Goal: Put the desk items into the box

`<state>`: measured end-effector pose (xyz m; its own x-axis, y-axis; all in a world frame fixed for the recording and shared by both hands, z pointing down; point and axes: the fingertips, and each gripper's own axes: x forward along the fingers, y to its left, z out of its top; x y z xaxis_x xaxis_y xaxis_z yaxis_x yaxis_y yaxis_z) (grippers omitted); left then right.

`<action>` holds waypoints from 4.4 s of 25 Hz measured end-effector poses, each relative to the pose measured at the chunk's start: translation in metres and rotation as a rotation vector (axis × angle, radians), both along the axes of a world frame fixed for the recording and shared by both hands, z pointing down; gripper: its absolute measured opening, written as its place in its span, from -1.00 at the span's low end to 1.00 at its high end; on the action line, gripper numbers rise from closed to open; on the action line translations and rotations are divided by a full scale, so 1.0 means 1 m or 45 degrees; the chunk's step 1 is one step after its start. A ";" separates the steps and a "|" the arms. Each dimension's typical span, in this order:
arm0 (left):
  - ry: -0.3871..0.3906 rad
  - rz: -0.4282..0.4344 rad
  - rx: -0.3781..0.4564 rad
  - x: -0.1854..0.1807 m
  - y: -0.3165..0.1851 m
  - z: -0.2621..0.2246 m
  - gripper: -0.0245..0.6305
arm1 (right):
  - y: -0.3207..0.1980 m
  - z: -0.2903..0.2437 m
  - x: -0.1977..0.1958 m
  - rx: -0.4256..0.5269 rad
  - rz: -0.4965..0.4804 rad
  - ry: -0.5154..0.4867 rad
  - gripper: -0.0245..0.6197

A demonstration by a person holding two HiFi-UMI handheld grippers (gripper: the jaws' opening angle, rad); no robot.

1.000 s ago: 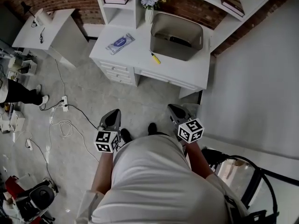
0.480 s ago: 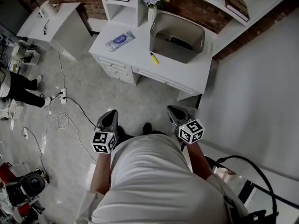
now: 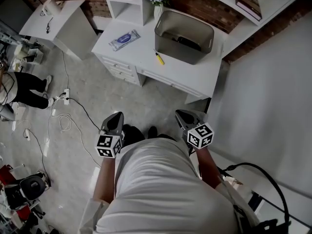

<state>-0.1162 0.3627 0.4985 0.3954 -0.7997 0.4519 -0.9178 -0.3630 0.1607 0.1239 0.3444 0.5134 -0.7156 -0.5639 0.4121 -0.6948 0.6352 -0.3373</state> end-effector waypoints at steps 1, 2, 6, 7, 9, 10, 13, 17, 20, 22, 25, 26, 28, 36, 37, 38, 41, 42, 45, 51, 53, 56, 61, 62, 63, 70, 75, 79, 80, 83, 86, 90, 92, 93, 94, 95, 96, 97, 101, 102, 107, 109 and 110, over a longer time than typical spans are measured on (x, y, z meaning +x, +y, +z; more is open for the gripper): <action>-0.003 -0.001 -0.001 0.000 -0.001 0.001 -0.91 | 0.000 0.002 0.000 -0.005 -0.001 -0.001 -0.92; -0.006 -0.002 -0.004 0.001 -0.001 0.001 -0.92 | 0.000 0.003 0.001 -0.010 -0.002 -0.003 -0.92; -0.005 -0.002 -0.014 0.001 -0.004 0.004 -0.91 | -0.004 0.005 0.000 -0.023 -0.003 -0.011 -0.92; -0.004 0.000 -0.017 0.001 -0.006 0.005 -0.92 | -0.005 0.005 0.000 -0.028 0.000 -0.017 -0.92; -0.001 0.006 -0.021 0.001 -0.010 0.007 -0.91 | -0.010 0.005 0.000 -0.035 0.010 -0.031 -0.92; -0.001 0.010 -0.021 0.001 -0.014 0.008 -0.92 | -0.014 0.005 0.000 -0.037 0.017 -0.034 -0.92; -0.002 0.027 -0.018 0.000 -0.028 0.010 -0.91 | -0.026 0.006 -0.001 -0.039 0.033 -0.037 -0.92; 0.006 0.046 -0.024 -0.006 -0.049 0.014 -0.92 | -0.043 0.007 -0.004 -0.032 0.052 -0.027 -0.92; 0.004 0.061 -0.020 -0.012 -0.068 0.015 -0.91 | -0.057 0.007 -0.008 -0.033 0.076 -0.028 -0.92; 0.008 0.072 -0.018 -0.012 -0.082 0.014 -0.92 | -0.068 0.007 -0.009 -0.035 0.088 -0.025 -0.92; 0.014 0.097 -0.022 -0.012 -0.099 0.014 -0.91 | -0.083 0.007 -0.014 -0.038 0.101 -0.019 -0.92; 0.012 0.108 -0.022 -0.012 -0.104 0.014 -0.92 | -0.088 0.007 -0.016 -0.038 0.102 -0.018 -0.92; 0.008 0.130 -0.025 -0.014 -0.115 0.016 -0.91 | -0.099 0.008 -0.022 -0.038 0.104 -0.013 -0.92; 0.019 0.197 -0.044 -0.030 -0.170 0.023 -0.91 | -0.143 0.014 -0.045 -0.065 0.153 0.005 -0.92; 0.022 0.207 -0.043 -0.032 -0.179 0.023 -0.92 | -0.150 0.015 -0.048 -0.067 0.161 0.010 -0.92; 0.023 0.219 -0.041 -0.035 -0.188 0.022 -0.92 | -0.158 0.015 -0.051 -0.069 0.169 0.015 -0.92; 0.017 0.269 -0.042 -0.044 -0.215 0.022 -0.92 | -0.183 0.013 -0.063 -0.069 0.196 0.023 -0.92; 0.014 0.285 -0.046 -0.047 -0.223 0.022 -0.92 | -0.191 0.013 -0.067 -0.069 0.207 0.025 -0.92; 0.005 0.334 -0.050 -0.057 -0.251 0.024 -0.92 | -0.215 0.013 -0.077 -0.067 0.242 0.035 -0.91; -0.022 0.382 -0.044 -0.086 -0.299 0.026 -0.92 | -0.255 0.020 -0.093 -0.085 0.321 0.048 -0.91; -0.024 0.390 -0.046 -0.093 -0.311 0.027 -0.92 | -0.265 0.021 -0.097 -0.091 0.336 0.054 -0.91; -0.013 0.390 -0.044 -0.104 -0.327 0.027 -0.92 | -0.278 0.024 -0.105 -0.100 0.345 0.077 -0.91; -0.001 0.390 -0.046 -0.113 -0.349 0.027 -0.92 | -0.293 0.030 -0.113 -0.125 0.343 0.113 -0.91; 0.003 0.391 -0.049 -0.112 -0.351 0.027 -0.91 | -0.296 0.030 -0.114 -0.130 0.338 0.116 -0.91; 0.006 0.393 -0.053 -0.110 -0.352 0.028 -0.91 | -0.299 0.031 -0.114 -0.133 0.331 0.118 -0.91; 0.011 0.391 -0.085 -0.085 -0.356 0.037 -0.91 | -0.323 0.047 -0.110 -0.163 0.261 0.113 -0.91; 0.072 0.248 -0.121 -0.079 -0.360 0.036 -0.91 | -0.338 0.077 -0.096 -0.227 0.221 0.109 -0.91; 0.051 0.189 -0.133 -0.074 -0.363 0.036 -0.91 | -0.351 0.109 -0.081 -0.299 0.205 0.118 -0.91; 0.044 0.175 -0.137 -0.074 -0.362 0.036 -0.91 | -0.353 0.117 -0.080 -0.317 0.191 0.126 -0.88; 0.034 0.136 -0.159 -0.072 -0.361 0.040 -0.91 | -0.359 0.141 -0.075 -0.363 0.152 0.173 -0.67; 0.030 0.114 -0.182 -0.070 -0.358 0.045 -0.91 | -0.365 0.166 -0.070 -0.408 0.140 0.227 -0.66; 0.026 0.075 -0.205 -0.070 -0.355 0.048 -0.91 | -0.369 0.203 -0.065 -0.498 0.104 0.313 -0.56; 0.025 0.052 -0.214 -0.071 -0.354 0.050 -0.91 | -0.368 0.222 -0.062 -0.548 0.084 0.369 -0.52; 0.024 0.042 -0.217 -0.071 -0.353 0.050 -0.91 | -0.368 0.230 -0.060 -0.566 0.085 0.395 -0.52; 0.022 0.031 -0.221 -0.072 -0.352 0.051 -0.91 | -0.368 0.237 -0.058 -0.579 0.090 0.415 -0.52; 0.020 0.020 -0.225 -0.074 -0.350 0.052 -0.91 | -0.369 0.242 -0.057 -0.589 0.096 0.430 -0.52; 0.019 0.007 -0.230 -0.076 -0.348 0.053 -0.91 | -0.370 0.246 -0.057 -0.597 0.099 0.441 -0.52; 0.019 -0.006 -0.235 -0.078 -0.346 0.054 -0.91 | -0.370 0.250 -0.057 -0.604 0.098 0.452 -0.52; 0.015 -0.044 -0.264 -0.082 -0.337 0.059 -0.91 | -0.365 0.269 -0.056 -0.619 0.062 0.492 -0.52; 0.013 -0.050 -0.269 -0.083 -0.335 0.060 -0.91 | -0.365 0.272 -0.056 -0.622 0.058 0.505 -0.52; 0.021 -0.090 -0.287 -0.088 -0.329 0.063 -0.91 | -0.364 0.287 -0.056 -0.654 0.063 0.562 -0.52; 0.033 -0.106 -0.294 -0.089 -0.328 0.064 -0.91 | -0.364 0.292 -0.053 -0.659 0.087 0.579 -0.53; 0.036 -0.111 -0.297 -0.089 -0.327 0.065 -0.91 | -0.365 0.294 -0.051 -0.654 0.103 0.588 -0.63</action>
<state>-0.2056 0.0356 0.5636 0.3445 -0.7067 0.6180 -0.9380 -0.2326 0.2569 0.0727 -0.0203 0.8070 -0.3667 -0.2598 0.8933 -0.8780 0.4143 -0.2398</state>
